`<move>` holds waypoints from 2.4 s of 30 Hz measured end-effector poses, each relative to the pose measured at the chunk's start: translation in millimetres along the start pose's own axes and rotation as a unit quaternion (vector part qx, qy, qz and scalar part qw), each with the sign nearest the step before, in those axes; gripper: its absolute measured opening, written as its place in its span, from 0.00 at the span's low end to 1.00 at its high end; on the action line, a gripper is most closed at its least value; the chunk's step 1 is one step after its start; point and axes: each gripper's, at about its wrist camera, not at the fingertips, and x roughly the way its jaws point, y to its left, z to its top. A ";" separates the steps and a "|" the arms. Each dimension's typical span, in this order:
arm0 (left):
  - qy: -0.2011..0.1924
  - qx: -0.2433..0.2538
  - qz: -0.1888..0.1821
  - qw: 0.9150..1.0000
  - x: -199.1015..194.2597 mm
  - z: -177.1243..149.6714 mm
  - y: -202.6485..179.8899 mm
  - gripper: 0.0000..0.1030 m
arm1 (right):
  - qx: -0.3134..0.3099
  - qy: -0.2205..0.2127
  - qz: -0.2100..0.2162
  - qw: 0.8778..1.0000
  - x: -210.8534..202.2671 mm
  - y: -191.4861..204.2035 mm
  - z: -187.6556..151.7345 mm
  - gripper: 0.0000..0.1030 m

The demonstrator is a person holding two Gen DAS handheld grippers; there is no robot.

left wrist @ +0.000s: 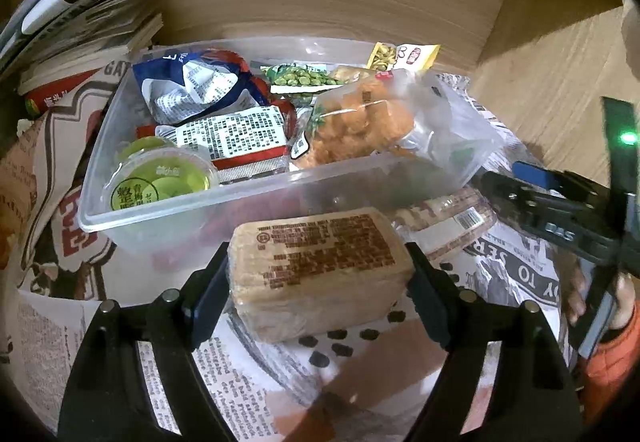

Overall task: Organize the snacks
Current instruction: 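Grasp long wrapped bar with right tool while left tool grasps square wafer cake, then place bar into box with right tool while left tool places wafer cake in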

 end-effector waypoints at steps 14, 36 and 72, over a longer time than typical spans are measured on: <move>-0.008 -0.018 0.021 1.000 -47.6 -29.0 40.1 0.79 | -0.035 0.037 0.099 0.994 -33.2 34.9 -44.3 0.55; -0.047 -0.031 0.030 0.998 -92.7 -50.5 53.6 0.79 | -0.135 0.068 0.191 0.970 -4.6 126.8 -29.3 0.58; -0.121 0.006 0.013 0.993 -95.0 41.1 30.5 0.79 | -0.023 -0.095 0.142 0.985 -78.8 60.3 41.0 0.42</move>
